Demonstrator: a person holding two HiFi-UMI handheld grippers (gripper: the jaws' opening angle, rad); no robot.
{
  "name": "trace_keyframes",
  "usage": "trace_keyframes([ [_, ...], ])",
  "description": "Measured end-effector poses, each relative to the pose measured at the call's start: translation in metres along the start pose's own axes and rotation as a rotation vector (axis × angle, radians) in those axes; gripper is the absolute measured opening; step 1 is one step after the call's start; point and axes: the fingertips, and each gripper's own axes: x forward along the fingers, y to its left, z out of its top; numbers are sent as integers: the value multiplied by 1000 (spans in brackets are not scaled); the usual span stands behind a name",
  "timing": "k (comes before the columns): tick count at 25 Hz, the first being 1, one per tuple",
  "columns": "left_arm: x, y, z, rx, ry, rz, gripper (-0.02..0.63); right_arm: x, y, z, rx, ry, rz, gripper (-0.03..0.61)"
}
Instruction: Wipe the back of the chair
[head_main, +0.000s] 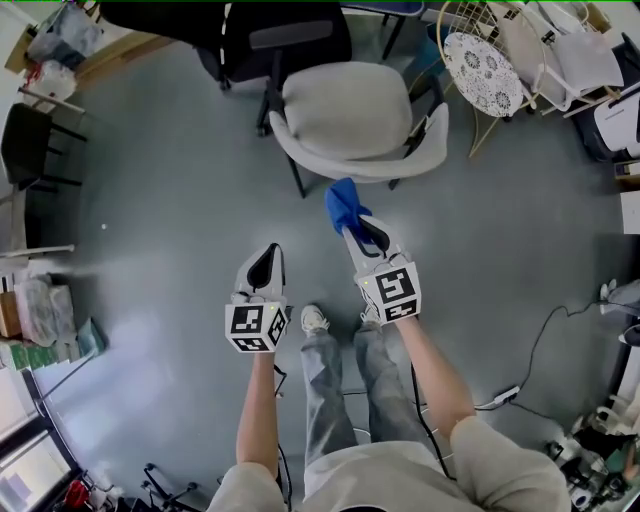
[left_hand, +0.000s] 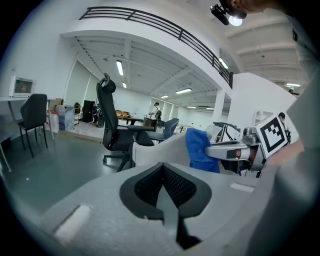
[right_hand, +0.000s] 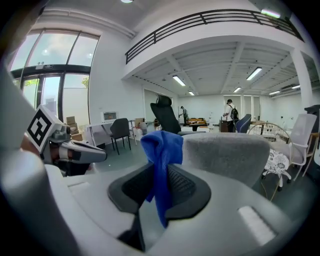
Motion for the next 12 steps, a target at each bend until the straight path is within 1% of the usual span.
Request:
trace_keyframes([
  [4,-9,29,-13,-8,15,50,2,26,9,-1,-14,-20,38,81],
  [6,-12,37,-18,-9,22,64,2,37,8,0,-20,-25,45,81],
  [12,-11,38,-29,11,40,55,2,62,-4,-5,-33,-18,35,81],
])
